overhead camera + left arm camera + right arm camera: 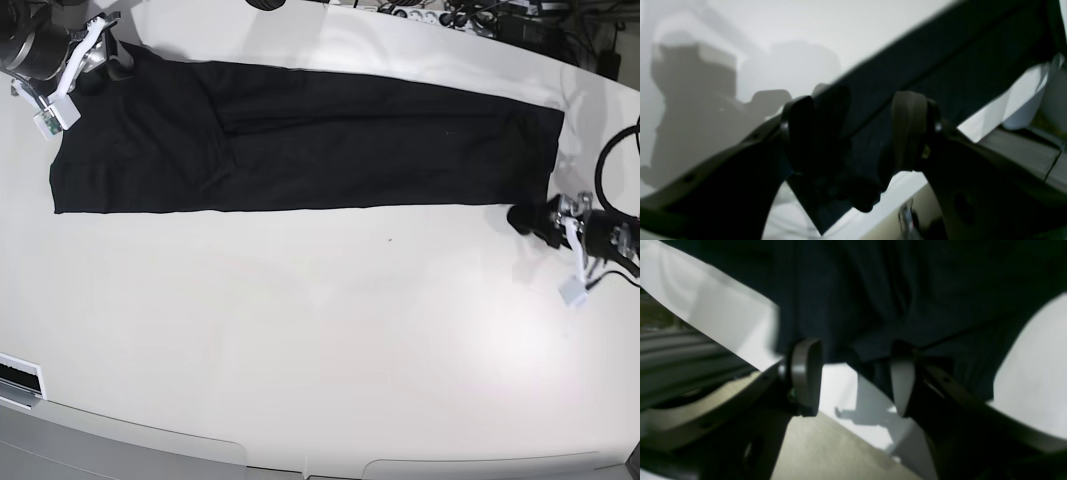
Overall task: Layout the t-shirt on the table in an organized manner, then fold the t-shirt properly
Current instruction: 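Move the left gripper to the folded shirt's end and grasp it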
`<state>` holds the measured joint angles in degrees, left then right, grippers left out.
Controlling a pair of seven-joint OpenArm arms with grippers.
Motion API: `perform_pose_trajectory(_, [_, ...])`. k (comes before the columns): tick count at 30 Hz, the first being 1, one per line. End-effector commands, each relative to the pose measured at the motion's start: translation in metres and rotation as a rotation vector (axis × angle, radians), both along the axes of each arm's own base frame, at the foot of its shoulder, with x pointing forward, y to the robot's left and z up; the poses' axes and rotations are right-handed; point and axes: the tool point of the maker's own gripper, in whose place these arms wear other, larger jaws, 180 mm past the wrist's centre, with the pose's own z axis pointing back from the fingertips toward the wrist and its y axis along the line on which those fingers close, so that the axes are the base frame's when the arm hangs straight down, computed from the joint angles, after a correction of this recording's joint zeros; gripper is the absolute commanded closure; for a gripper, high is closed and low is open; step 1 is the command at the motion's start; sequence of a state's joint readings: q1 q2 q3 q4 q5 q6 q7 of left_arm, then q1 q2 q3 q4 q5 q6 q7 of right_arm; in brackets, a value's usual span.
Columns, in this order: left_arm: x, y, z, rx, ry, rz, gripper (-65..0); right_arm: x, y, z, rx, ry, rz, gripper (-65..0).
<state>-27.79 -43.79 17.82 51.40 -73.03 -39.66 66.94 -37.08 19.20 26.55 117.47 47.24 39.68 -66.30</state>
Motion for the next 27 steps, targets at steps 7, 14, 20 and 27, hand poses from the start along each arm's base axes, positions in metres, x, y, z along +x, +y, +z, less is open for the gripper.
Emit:
perform_pose_trajectory(7, [0.054,0.050,0.082,-0.080,-0.275,0.211,-37.5,0.044,0.005,0.062,0.077,-0.251,-0.015,-33.9])
perform_pose_trajectory(14, [0.036,0.071,0.072,-0.074,-0.261,0.285,-37.5,0.050,0.010,0.025,0.109,-0.197,-0.070,0.0])
perform_pose_trajectory(20, [0.007,0.076,0.045,-0.064,-0.183,0.305,-37.5,0.065,0.017,-0.029,0.096,-0.137,-0.065,0.0])
perform_pose_trajectory(27, [-0.015,0.089,0.030,-0.074,-0.160,0.376,-37.5,0.065,0.013,-0.089,0.012,0.014,-0.034,0.0])
